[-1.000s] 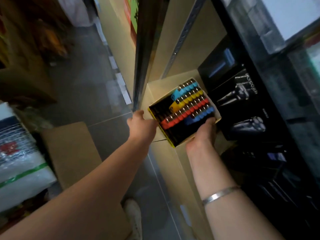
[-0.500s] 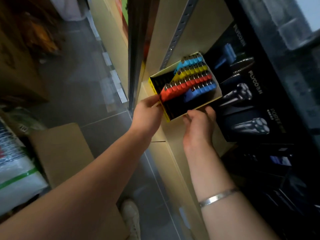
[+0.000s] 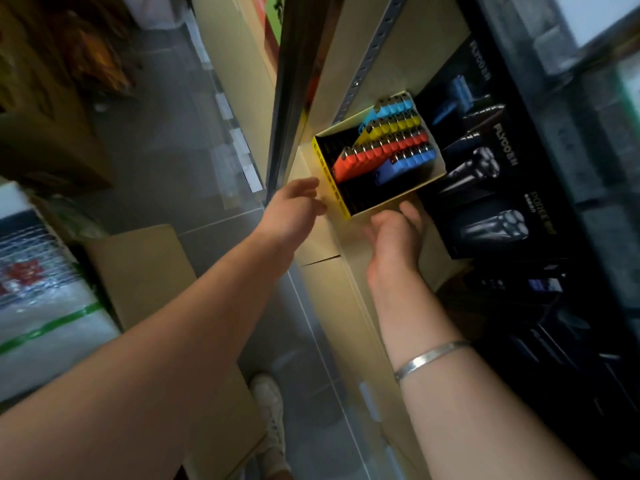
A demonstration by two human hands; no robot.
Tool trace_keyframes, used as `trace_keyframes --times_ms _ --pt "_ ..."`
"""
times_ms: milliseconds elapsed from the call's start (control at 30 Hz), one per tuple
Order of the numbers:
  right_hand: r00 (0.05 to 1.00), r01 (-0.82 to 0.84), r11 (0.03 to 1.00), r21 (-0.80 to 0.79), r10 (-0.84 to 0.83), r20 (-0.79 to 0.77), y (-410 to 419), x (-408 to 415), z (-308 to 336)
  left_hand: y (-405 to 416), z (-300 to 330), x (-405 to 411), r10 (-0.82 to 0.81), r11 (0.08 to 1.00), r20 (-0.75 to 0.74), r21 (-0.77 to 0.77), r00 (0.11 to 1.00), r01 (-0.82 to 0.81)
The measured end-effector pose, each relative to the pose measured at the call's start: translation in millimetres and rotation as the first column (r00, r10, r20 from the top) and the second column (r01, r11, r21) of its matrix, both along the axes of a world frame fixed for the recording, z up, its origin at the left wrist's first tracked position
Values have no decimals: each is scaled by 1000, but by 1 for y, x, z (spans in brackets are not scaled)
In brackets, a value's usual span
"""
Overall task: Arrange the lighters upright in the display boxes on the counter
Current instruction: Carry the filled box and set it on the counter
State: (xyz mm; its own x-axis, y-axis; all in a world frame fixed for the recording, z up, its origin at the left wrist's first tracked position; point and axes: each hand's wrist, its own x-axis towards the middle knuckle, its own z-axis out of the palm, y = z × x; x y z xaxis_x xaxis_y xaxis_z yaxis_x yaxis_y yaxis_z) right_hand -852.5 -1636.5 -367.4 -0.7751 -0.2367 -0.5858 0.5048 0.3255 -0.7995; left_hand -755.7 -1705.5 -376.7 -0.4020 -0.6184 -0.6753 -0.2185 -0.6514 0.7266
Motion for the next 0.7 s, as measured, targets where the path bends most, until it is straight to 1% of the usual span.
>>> trace_keyframes --times_ms 100,167,233,333,433,533,633,700 --pt "999 -44 997 59 44 -7 11 19 16 15 19 23 13 1000 90 -25 996 -11" --pt "992 -116 989 86 120 -41 22 39 35 26 35 42 43 999 119 -19 992 -41" --pt "965 -216 964 153 235 -115 34 64 57 40 55 64 72 997 140 -2 987 -73" --pt "883 -409 890 203 442 -157 61 107 89 68 93 102 125 992 139 1 982 -126" --pt "798 -552 801 231 588 -134 93 144 118 103 129 141 153 988 172 -42 973 -148" --pt "718 -662 714 228 691 -82 125 176 148 142 154 180 134 991 214 -44 968 -127" --pt "661 -724 648 237 750 -33 158 202 170 182 165 218 118 993 262 -7 958 -121" --pt "586 -781 561 275 810 14 179 216 176 209 166 244 109 994 319 -35 941 -103"
